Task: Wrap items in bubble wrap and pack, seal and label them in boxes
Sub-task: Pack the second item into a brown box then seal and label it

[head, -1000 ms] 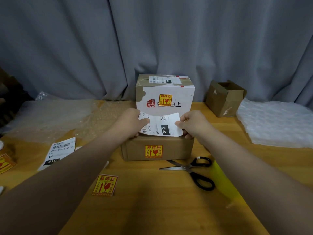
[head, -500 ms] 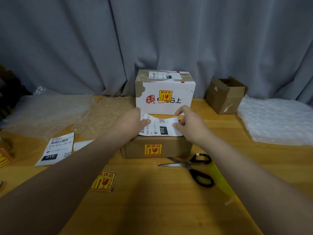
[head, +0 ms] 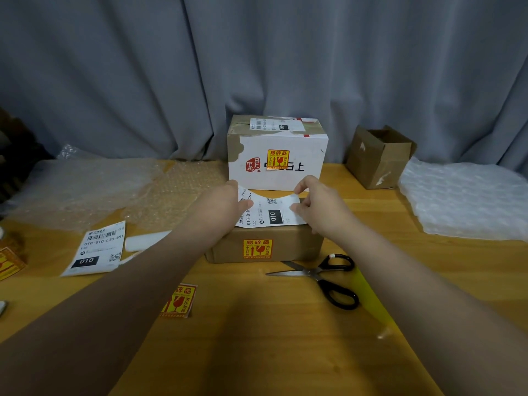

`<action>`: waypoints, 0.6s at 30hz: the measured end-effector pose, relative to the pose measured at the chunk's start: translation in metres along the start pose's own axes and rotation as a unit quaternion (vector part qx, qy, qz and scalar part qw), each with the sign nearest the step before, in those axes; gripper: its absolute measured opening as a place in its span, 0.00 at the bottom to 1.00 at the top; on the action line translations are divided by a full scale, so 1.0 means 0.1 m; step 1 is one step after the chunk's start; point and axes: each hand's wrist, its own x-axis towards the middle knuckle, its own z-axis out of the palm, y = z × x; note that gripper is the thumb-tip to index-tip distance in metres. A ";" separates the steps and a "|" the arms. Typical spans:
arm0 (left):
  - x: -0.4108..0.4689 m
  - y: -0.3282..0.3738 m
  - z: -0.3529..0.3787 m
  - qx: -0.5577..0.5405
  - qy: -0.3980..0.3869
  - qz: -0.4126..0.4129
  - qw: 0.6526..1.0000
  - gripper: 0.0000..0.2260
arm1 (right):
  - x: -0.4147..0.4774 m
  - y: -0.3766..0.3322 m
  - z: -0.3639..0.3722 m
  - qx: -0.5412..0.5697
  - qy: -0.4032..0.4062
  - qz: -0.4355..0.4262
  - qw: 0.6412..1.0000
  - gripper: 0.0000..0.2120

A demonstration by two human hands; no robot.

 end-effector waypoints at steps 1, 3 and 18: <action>0.00 0.00 0.00 0.001 0.000 0.000 1.000 0.18 | 0.00 0.00 0.00 -0.001 0.001 0.000 1.000 0.10; 0.00 0.00 0.01 0.000 0.002 -0.002 1.000 0.18 | 0.00 -0.01 0.01 -0.007 0.001 0.001 1.000 0.11; 0.02 -0.02 0.02 -0.006 -0.008 0.000 1.000 0.17 | -0.24 -0.19 0.33 -0.255 -0.102 -0.071 0.959 0.45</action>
